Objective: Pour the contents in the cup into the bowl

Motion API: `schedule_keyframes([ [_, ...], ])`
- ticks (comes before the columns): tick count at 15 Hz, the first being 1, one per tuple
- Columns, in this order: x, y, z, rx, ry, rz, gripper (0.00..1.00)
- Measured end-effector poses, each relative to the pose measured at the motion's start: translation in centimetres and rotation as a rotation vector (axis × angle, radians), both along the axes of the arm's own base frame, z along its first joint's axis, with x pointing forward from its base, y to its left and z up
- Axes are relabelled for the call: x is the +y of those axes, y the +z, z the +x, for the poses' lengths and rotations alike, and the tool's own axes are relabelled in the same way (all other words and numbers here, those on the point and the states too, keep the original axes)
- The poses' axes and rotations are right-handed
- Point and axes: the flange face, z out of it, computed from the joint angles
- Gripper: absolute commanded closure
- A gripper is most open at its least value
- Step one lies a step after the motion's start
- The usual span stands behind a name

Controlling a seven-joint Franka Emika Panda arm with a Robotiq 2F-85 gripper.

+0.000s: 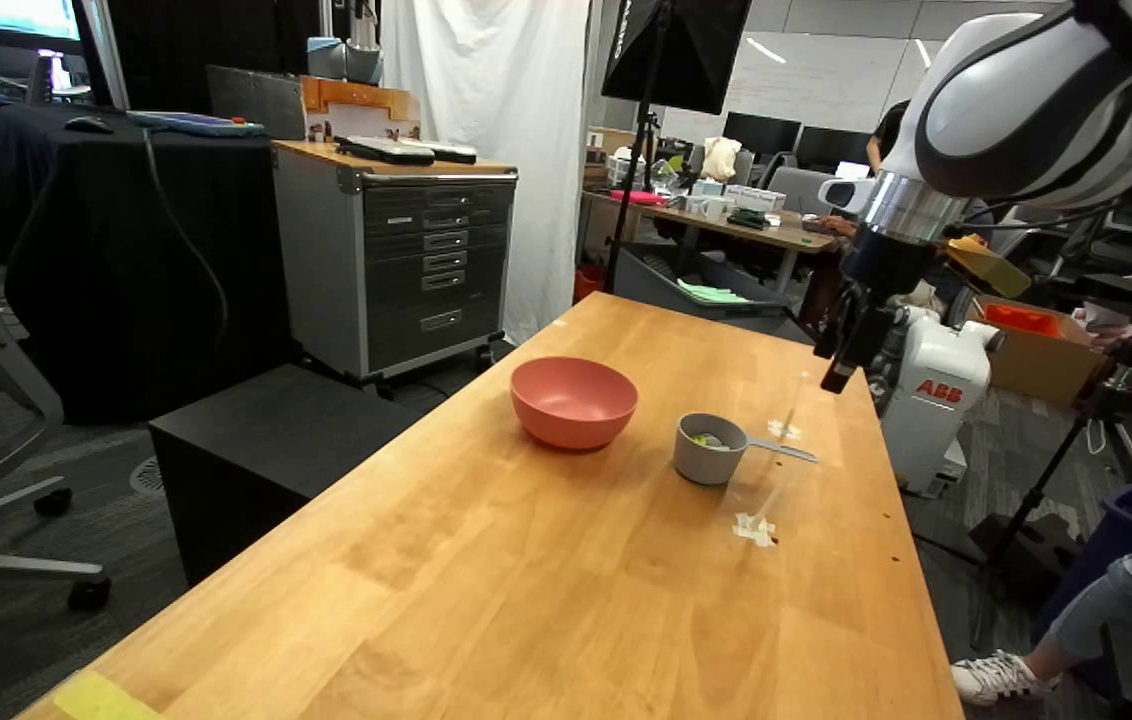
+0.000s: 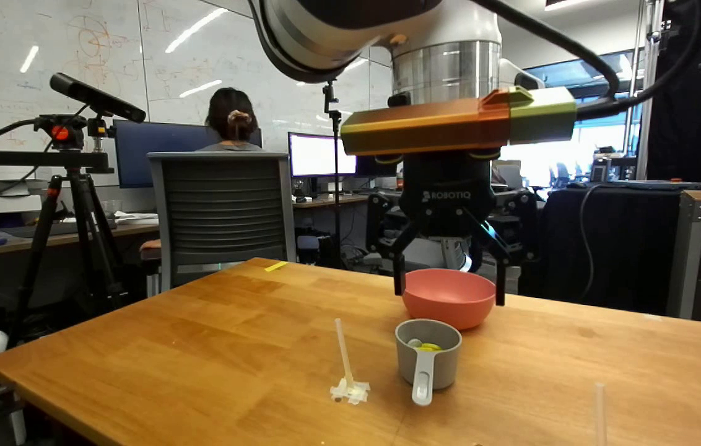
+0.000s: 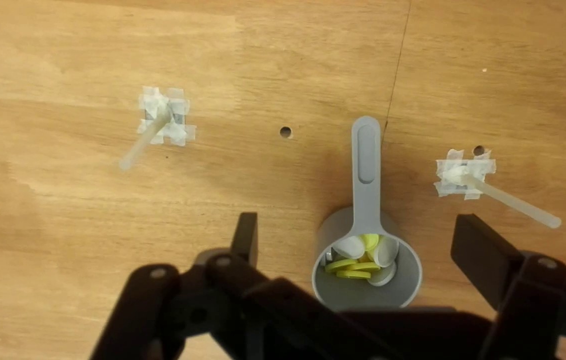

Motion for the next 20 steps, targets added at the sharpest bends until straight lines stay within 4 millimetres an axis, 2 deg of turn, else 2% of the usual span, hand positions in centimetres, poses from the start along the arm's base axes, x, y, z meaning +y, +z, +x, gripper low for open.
schedule_keyframes([
  [10, 0.6, -3.4, 1.8, 0.002, -0.005, 0.013, 0.0],
  [20, 1.7, -6.6, 2.0, 0.019, -0.023, 0.033, 0.0],
])
